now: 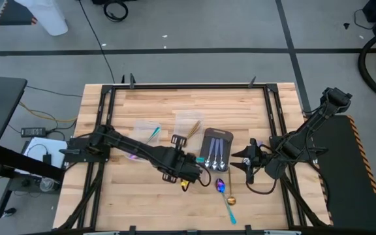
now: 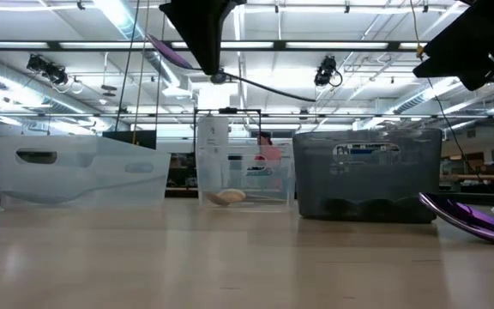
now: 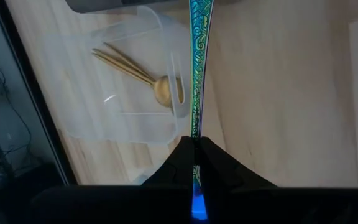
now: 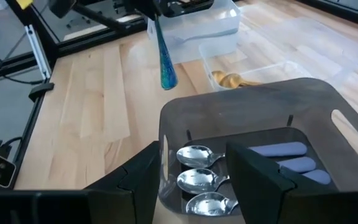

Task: Sort silverware by color (type)
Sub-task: Put the blue spoon into the left transparent bin

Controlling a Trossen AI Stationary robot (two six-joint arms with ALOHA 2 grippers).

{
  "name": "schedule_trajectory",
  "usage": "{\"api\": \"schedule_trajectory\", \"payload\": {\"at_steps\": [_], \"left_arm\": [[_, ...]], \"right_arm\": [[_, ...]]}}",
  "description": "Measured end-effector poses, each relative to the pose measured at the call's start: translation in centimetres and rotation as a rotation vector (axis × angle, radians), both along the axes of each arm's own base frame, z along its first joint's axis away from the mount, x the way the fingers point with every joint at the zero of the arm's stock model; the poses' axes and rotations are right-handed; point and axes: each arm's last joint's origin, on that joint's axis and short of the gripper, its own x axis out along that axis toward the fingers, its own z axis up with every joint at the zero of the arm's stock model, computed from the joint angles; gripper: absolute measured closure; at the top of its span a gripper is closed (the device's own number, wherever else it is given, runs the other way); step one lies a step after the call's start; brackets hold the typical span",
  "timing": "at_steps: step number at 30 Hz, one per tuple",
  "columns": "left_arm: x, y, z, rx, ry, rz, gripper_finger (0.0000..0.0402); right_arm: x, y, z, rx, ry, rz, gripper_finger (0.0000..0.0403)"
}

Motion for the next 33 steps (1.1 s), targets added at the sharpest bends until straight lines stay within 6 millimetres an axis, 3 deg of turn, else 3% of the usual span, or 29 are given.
{"api": "schedule_trajectory", "payload": {"at_steps": [12,19,21,24,33], "left_arm": [[1.0,-0.1,0.1,0.004,-0.096,-0.016,0.0386],[1.4,1.1,0.1,0.020,-0.108,0.013,0.0386],[1.8,1.4,-0.8,0.014,-0.127,0.021,0.0386],[1.2,1.8,-2.3,0.034,-0.067,0.008,0.0386],[-2.6,4.3,-0.9,-0.028,-0.221,0.130,0.0386]], "right_arm": [[0.5,0.4,-0.7,-0.022,0.012,-0.007,0.0214],[0.6,0.5,-0.8,-0.034,0.009,-0.012,0.0214],[0.6,0.5,-0.8,-0.038,0.009,-0.010,0.0214],[0.6,0.5,-0.8,-0.039,0.007,-0.009,0.0214],[0.7,0.6,-0.6,-0.060,-0.005,0.005,0.0214]]}}
